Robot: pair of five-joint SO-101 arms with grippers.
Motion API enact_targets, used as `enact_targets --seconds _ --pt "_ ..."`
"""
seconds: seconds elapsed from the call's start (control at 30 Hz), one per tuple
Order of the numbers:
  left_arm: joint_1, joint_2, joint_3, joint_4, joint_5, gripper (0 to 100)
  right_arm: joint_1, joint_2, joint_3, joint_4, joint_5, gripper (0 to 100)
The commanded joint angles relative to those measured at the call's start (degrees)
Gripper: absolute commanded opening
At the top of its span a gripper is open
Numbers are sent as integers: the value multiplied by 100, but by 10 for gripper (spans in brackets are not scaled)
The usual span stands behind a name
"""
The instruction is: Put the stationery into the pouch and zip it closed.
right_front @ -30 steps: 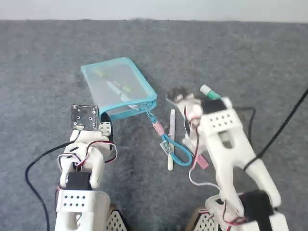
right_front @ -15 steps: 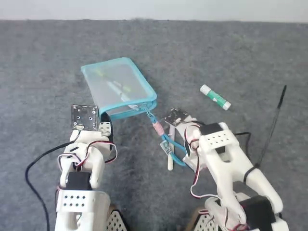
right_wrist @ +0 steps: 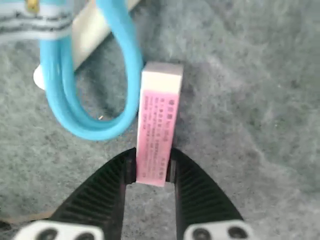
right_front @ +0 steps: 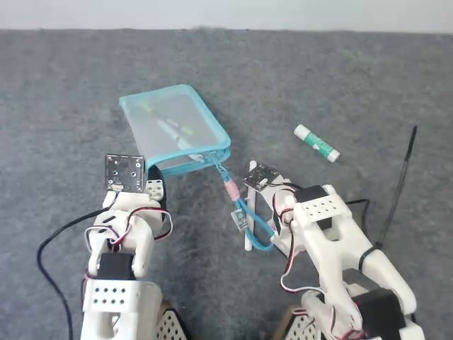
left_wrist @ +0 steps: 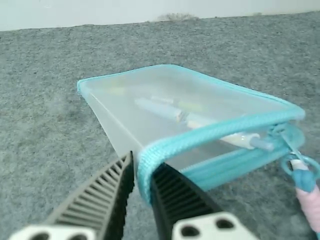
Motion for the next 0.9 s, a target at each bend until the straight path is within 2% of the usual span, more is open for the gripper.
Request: enact_targets --seconds 0.0,0.13,0.23,0.33,0.5,0.57,0.67,0.87 --pt "26 -79 -66 -167 62 13 532 -382 -334 356 88 8" --pt "53 -79 -66 -167 62 13 1138 -778 -1257 1358 448 8" --pt "62 -79 -66 -167 62 13 1226 -1253 -2180 2202 457 8" --pt "62 -79 -66 -167 62 13 576 -1657 -3007 2967 273 8" --pt "62 -79 -66 -167 62 13 -1332 -1648 -4000 3486 -589 8" --pt "62 -79 -57 -167 62 13 -1886 -1376 -4290 3565 -809 8" --pt "62 -79 -57 -167 62 13 -2167 -769 -4624 3433 -818 8" --pt "62 -79 -57 -167 62 13 -2185 971 -5776 3134 -1055 8"
